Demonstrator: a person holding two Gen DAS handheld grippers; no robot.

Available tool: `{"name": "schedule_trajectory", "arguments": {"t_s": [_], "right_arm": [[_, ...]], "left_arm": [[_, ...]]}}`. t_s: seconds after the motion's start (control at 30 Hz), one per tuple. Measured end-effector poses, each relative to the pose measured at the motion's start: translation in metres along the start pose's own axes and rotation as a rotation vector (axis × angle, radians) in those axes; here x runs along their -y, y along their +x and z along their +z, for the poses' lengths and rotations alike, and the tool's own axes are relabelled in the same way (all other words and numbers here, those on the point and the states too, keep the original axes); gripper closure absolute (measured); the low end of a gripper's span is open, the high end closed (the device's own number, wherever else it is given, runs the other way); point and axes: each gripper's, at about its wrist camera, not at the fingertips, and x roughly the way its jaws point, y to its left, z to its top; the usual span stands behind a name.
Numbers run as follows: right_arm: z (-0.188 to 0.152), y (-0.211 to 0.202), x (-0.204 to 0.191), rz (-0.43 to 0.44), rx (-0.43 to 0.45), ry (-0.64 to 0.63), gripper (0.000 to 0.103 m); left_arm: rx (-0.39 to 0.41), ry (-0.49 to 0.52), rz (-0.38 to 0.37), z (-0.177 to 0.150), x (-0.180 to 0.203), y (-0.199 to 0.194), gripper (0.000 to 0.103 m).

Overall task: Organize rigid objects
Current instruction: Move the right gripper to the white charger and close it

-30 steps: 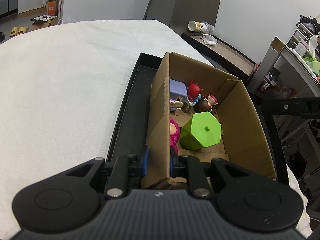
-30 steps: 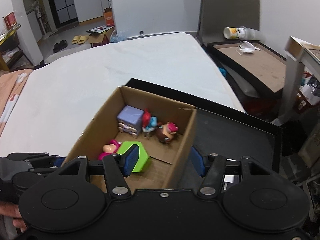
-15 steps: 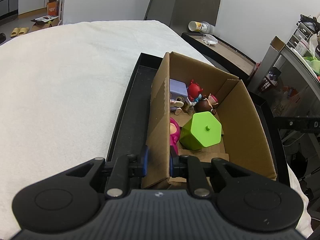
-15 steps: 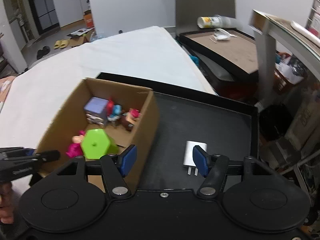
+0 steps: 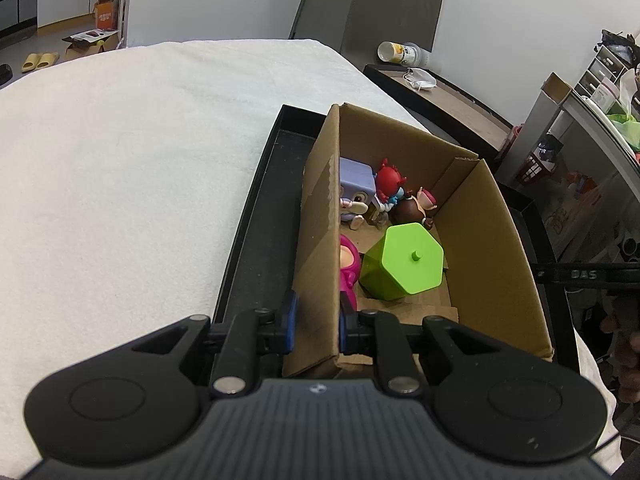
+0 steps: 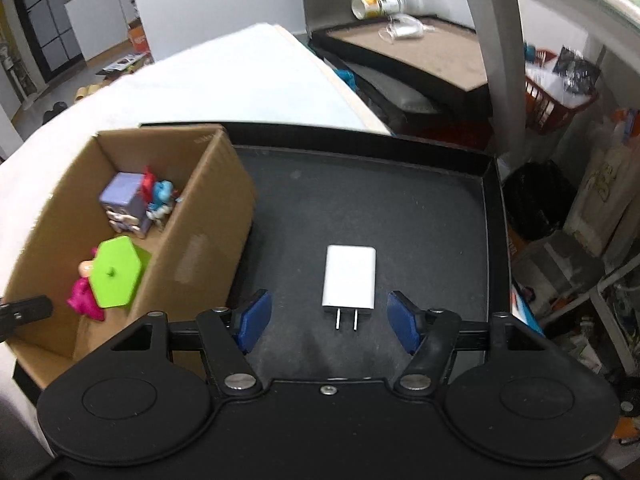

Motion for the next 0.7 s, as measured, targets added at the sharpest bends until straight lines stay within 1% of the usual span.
{"name": "schedule_trajectory", "arguments": {"t_s": [0.07, 0.13, 0.2, 0.3, 0.37, 0.43, 0.47, 0.6, 0.7], "right_arm": [[0.000, 0.008, 0.001, -0.005, -0.017, -0.003, 0.046], [-0.002, 0.017, 0.003, -0.007, -0.040, -0.001, 0.059], [-0.004, 0.025, 0.006, -0.013, -0.067, 0.009, 0.066], [-0.007, 0.031, 0.009, -0.019, -0.088, 0.026, 0.067], [-0.008, 0.034, 0.011, -0.012, -0.098, 0.035, 0.071], [-0.009, 0.036, 0.012, -0.007, -0.103, 0.033, 0.086], [-0.010, 0.037, 0.012, -0.011, -0.105, 0.036, 0.089], [-0.013, 0.032, 0.013, -0.005, -0.108, 0.038, 0.090], [-0.016, 0.026, 0.011, -0.006, -0.129, 0.036, 0.090]], "left_arm": [[0.000, 0.000, 0.000, 0.000, 0.000, 0.000, 0.085], [0.000, 0.001, 0.001, 0.000, 0.000, 0.000, 0.085], [0.001, 0.004, 0.002, 0.000, 0.000, 0.000, 0.085], [0.001, 0.004, 0.003, 0.000, -0.001, 0.000, 0.085], [-0.001, 0.001, 0.002, 0.000, -0.002, 0.001, 0.085], [-0.001, 0.002, 0.003, 0.000, 0.000, 0.001, 0.085], [0.000, 0.005, 0.004, 0.000, 0.000, 0.001, 0.085], [0.002, 0.008, 0.003, -0.001, 0.000, 0.001, 0.085], [0.001, 0.007, 0.003, 0.000, 0.000, 0.001, 0.085]]}}
